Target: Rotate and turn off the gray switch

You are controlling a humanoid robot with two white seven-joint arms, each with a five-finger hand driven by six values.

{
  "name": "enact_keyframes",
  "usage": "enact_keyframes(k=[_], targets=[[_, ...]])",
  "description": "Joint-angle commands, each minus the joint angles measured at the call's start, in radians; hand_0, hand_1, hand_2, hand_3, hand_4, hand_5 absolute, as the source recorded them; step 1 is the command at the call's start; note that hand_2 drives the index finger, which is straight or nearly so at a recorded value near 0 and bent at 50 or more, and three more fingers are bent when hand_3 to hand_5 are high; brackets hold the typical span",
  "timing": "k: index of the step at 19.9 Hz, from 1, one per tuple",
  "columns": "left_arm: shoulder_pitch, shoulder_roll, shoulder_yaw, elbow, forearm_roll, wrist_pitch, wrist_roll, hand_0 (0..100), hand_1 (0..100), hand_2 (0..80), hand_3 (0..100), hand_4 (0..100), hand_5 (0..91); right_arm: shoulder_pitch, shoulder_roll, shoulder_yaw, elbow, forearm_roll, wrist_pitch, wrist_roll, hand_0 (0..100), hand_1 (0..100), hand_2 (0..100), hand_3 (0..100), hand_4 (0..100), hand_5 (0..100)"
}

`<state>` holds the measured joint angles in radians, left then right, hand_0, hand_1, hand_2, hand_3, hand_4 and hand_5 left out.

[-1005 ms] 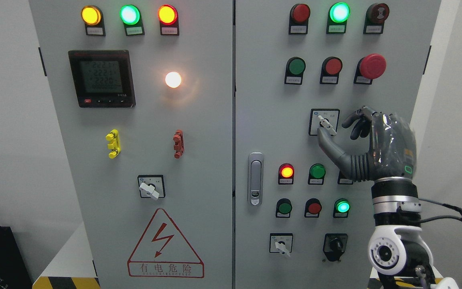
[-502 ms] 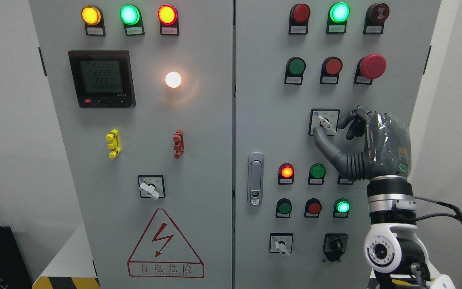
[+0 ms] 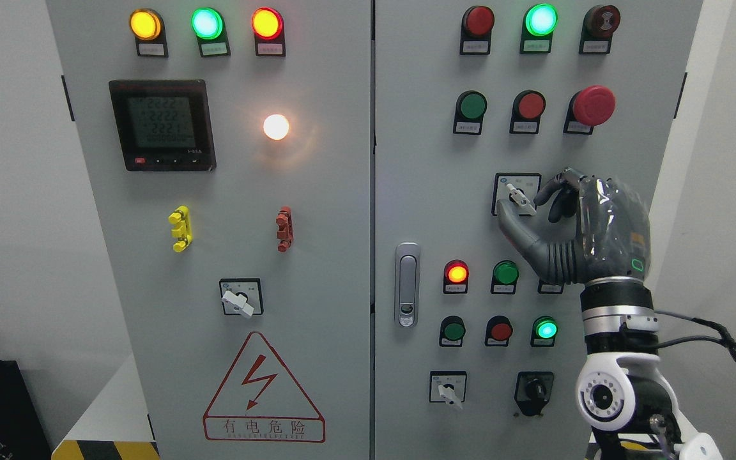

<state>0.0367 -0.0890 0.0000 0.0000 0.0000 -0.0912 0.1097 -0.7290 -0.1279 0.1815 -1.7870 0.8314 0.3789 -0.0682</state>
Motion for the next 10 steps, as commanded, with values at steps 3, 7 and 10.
enact_keyframes(k=[3,7,10], targets=[[0.000,0.000,0.032,0.023,-0.008,-0.001,0.001,12,39,0.0,0,0,0.0,-0.006,0.002,0.012,0.015,0.000,0.002,-0.001,17,39,64,87,83,99],[0.000,0.000,0.032,0.023,-0.008,0.001,-0.001,12,39,0.0,0,0,0.0,-0.012,0.004,0.015,0.020,0.000,0.002,-0.001,20,39,65,87,83,99],[0.000,0.000,0.032,0.023,-0.008,0.001,-0.001,12,39,0.0,0,0,0.0,-0.012,0.010,0.015,0.023,0.000,0.002,-0.001,23,39,65,88,83,99]])
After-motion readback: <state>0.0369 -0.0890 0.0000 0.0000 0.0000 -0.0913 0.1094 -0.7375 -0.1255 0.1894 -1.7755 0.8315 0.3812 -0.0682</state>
